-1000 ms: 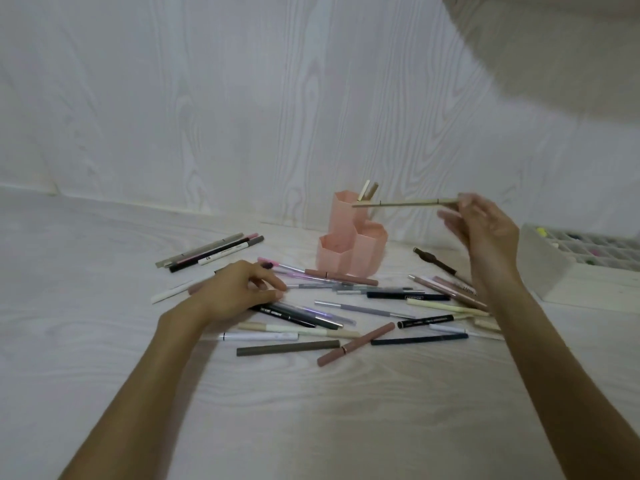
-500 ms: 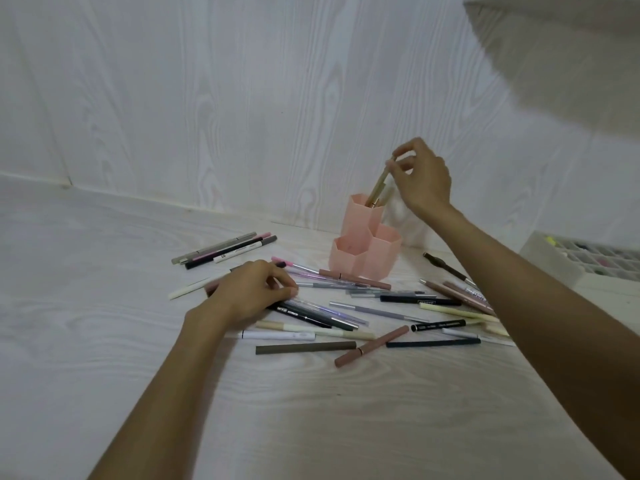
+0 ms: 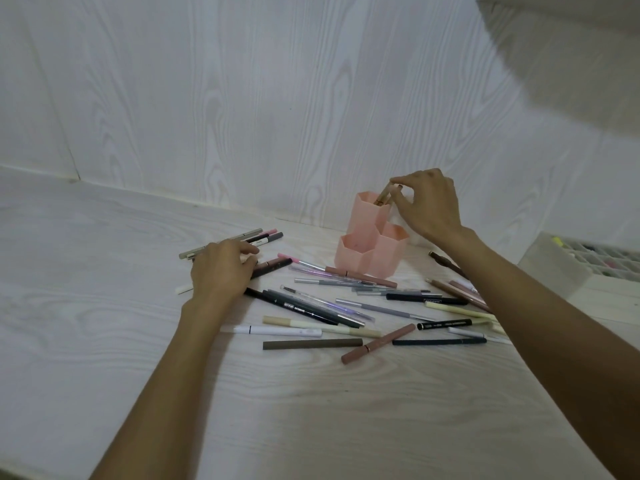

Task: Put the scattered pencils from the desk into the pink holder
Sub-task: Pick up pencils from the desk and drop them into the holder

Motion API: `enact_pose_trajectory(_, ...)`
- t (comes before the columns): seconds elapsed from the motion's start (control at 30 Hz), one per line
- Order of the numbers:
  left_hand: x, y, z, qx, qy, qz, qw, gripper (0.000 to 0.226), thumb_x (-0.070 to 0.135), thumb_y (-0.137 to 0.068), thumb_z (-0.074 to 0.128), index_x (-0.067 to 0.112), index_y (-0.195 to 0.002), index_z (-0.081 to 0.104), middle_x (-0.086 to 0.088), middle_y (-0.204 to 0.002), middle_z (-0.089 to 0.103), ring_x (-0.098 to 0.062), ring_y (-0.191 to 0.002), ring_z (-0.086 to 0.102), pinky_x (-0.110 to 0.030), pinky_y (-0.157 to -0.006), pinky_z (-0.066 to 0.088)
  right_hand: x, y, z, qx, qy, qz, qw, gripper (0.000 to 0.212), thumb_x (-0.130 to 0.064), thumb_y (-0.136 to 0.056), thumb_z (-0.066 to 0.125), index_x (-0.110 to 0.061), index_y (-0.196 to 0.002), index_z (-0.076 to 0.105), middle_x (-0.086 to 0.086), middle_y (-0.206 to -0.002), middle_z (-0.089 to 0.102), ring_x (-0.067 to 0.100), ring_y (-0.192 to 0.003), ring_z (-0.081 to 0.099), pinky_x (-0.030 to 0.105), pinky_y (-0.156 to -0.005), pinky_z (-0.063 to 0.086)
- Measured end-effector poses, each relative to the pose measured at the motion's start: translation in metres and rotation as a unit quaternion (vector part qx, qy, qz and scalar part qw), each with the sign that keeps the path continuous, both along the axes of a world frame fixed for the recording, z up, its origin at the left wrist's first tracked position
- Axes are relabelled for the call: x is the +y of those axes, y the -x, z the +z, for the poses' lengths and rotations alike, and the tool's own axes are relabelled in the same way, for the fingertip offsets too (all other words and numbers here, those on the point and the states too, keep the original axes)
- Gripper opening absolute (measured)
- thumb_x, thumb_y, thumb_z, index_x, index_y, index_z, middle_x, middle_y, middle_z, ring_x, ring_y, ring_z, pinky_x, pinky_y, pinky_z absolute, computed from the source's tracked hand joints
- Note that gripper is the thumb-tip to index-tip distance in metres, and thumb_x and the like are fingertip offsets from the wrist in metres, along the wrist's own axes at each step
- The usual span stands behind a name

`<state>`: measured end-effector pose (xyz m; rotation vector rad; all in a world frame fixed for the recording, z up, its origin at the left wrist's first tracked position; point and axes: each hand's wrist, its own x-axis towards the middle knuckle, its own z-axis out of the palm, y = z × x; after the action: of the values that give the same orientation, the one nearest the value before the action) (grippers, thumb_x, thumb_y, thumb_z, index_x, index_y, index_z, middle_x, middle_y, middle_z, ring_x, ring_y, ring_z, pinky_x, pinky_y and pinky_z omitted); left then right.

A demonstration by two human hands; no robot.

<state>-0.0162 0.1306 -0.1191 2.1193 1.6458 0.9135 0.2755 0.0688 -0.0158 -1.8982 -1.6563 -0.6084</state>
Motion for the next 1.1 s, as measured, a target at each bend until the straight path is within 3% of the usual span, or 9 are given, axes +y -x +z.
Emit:
enact_pose_trajectory(0.2,-0.016,-0.017,0.006,0.009,-0.042,-0.136,0.99,0.019,0.036,-0.089,0.061,0.033,-0.104,0.072,0.006,-0.107,0.071,-0.019,-0.101,0.061,-0.032,-0.075,0.049,-0.013,-0.006,0.003,-0.092,0.039,0.01,0.995,0.039,-0.032,-0.094,0.05,-0.017,-0.13,0.053,0.011,-0.121,0.063,0.031,-0.119,0.048,0.043,-0.1,0.03)
enact_pose_trajectory(0.3,-0.02,-0.023,0.003,0.01,-0.051,-0.17,0.984,0.018,0.03,-0.09,0.059,0.029,-0.102,0.072,0.009,-0.103,0.07,-0.017,-0.102,0.058,-0.027,-0.072,0.039,-0.027,-0.003,0.007,-0.052,-0.025,0.036,0.998,0.039,-0.03,-0.093,0.052,-0.018,-0.131,0.051,0.006,-0.123,0.062,0.026,-0.119,0.048,0.037,-0.101,0.029)
enact_pose_trajectory(0.4,-0.021,-0.027,0.001,0.01,-0.029,-0.19,0.981,0.02,0.029,-0.091,0.057,0.027,-0.103,0.073,0.008,-0.103,0.071,-0.018,-0.103,0.059,-0.033,-0.084,0.046,-0.05,0.0,-0.003,-0.011,-0.058,0.037,0.998,0.032,-0.03,-0.091,0.055,-0.022,-0.122,0.057,0.001,-0.116,0.063,0.021,-0.115,0.047,0.03,-0.096,0.028)
enact_pose_trajectory(0.5,-0.022,-0.031,-0.001,0.012,-0.01,-0.184,0.983,0.02,0.036,-0.091,0.057,0.029,-0.101,0.072,0.008,-0.106,0.07,-0.018,-0.103,0.059,-0.038,-0.086,0.048,-0.075,-0.007,-0.03,0.076,-0.028,0.004,0.997,0.021,-0.028,-0.089,0.058,-0.026,-0.109,0.063,-0.006,-0.102,0.066,0.018,-0.105,0.051,0.032,-0.087,0.037)
enact_pose_trajectory(0.67,-0.026,-0.039,-0.002,0.047,0.006,-0.156,0.987,0.019,0.04,-0.088,0.059,0.034,-0.1,0.073,0.007,-0.111,0.069,-0.016,-0.097,0.061,-0.026,-0.071,0.039,-0.102,-0.03,-0.089,0.219,0.077,-0.061,0.971,0.014,-0.017,-0.087,0.061,-0.021,-0.095,0.071,-0.002,-0.096,0.071,0.017,-0.092,0.058,0.032,-0.078,0.047)
enact_pose_trajectory(0.77,-0.027,-0.04,-0.001,0.06,0.017,-0.146,0.987,0.02,0.033,-0.086,0.06,0.034,-0.103,0.072,0.005,-0.107,0.069,-0.017,-0.097,0.061,-0.026,-0.071,0.04,-0.108,-0.039,-0.099,0.211,0.125,-0.019,0.969,0.02,-0.015,-0.089,0.059,-0.013,-0.105,0.071,0.005,-0.108,0.07,0.018,-0.1,0.062,0.034,-0.091,0.048)
enact_pose_trajectory(0.9,-0.02,-0.042,0.003,0.061,0.076,-0.152,0.984,0.018,0.031,-0.085,0.065,0.034,-0.1,0.072,0.011,-0.082,0.062,-0.012,-0.083,0.058,-0.027,-0.066,0.041,-0.113,-0.041,-0.103,0.176,0.172,-0.024,0.969,0.028,-0.024,-0.092,0.053,-0.017,-0.116,0.065,0.005,-0.117,0.065,0.024,-0.109,0.055,0.043,-0.096,0.044)
enact_pose_trajectory(1.03,-0.01,-0.051,0.012,0.073,0.115,-0.186,0.973,0.013,0.025,-0.083,0.069,0.032,-0.093,0.074,0.002,-0.086,0.071,-0.01,-0.093,0.061,-0.035,-0.086,0.051,-0.118,-0.041,-0.107,0.164,0.174,-0.014,0.971,0.026,-0.027,-0.094,0.05,-0.024,-0.114,0.066,0.004,-0.119,0.062,0.022,-0.111,0.052,0.041,-0.097,0.04)
enact_pose_trajectory(1.1,-0.005,-0.053,0.013,0.074,0.117,-0.216,0.966,0.012,0.02,-0.082,0.071,0.025,-0.092,0.075,0.005,-0.078,0.071,-0.003,-0.087,0.057,-0.028,-0.082,0.05,-0.119,-0.041,-0.106,0.187,0.164,0.002,0.969,0.023,-0.026,-0.092,0.052,-0.025,-0.11,0.067,0.004,-0.115,0.063,0.022,-0.11,0.052,0.044,-0.098,0.038)
